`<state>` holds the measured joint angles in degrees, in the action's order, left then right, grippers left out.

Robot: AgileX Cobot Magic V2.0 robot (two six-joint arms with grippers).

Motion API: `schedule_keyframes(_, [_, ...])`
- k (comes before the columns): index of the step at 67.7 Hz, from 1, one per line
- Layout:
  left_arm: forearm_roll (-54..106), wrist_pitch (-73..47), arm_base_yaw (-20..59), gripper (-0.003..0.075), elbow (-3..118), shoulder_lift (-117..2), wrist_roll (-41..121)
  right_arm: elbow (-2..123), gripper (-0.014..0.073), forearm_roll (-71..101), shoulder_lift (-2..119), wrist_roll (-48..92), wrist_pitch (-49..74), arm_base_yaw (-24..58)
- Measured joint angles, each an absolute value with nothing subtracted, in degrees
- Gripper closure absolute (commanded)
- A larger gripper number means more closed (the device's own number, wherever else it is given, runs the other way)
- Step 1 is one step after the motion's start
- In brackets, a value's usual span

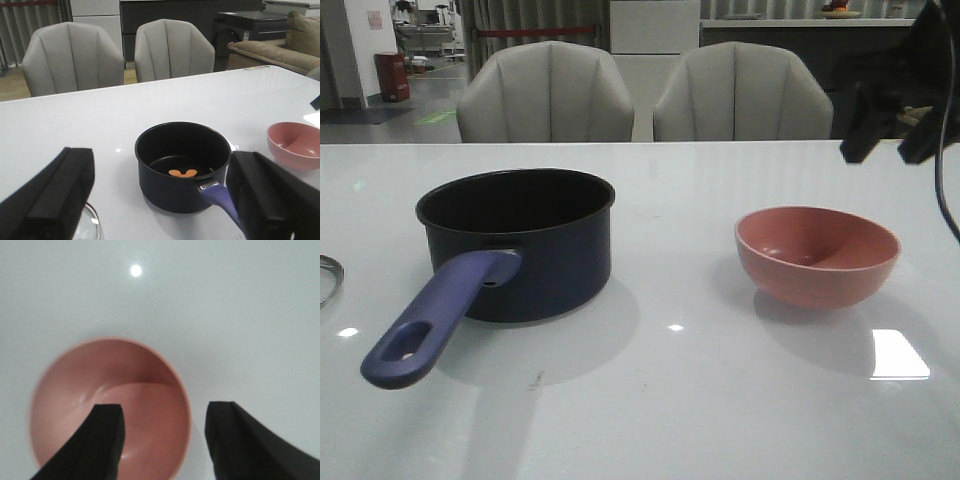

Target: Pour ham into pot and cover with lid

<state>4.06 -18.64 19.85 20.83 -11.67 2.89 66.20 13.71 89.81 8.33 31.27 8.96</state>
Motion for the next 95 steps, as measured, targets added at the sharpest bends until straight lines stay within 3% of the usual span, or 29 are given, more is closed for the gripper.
schedule_keyframes(30, [4.1,-13.0,19.8,0.0138,20.8,-11.7,2.9,47.7,0.0119,13.7,60.6,10.0,18.2,18.5])
schedule_keyframes(64, [4.1,-12.7,19.8,0.0138,20.8,-11.7,2.9,22.2,0.0119,14.2,21.2,10.0,13.6,18.8])
schedule_keyframes(80, [4.1,-15.4,19.8,0.0138,20.8,-11.7,2.9,14.7,0.0125,14.2,10.1,10.0,13.2,18.8])
schedule_keyframes(86, [4.1,-15.8,19.8,0.0138,20.8,-11.7,2.9,13.1,0.0228,14.2,9.9,10.0,13.2,18.8])
schedule_keyframes(93, [4.1,-15.8,19.8,0.0138,20.8,-11.7,2.9,12.2,0.0472,14.2,9.9,10.0,13.2,18.8])
schedule_keyframes(95, [4.1,-15.8,19.8,0.0138,20.8,-11.7,2.9,12.2,0.0463,14.2,9.9,10.1,13.2,18.8])
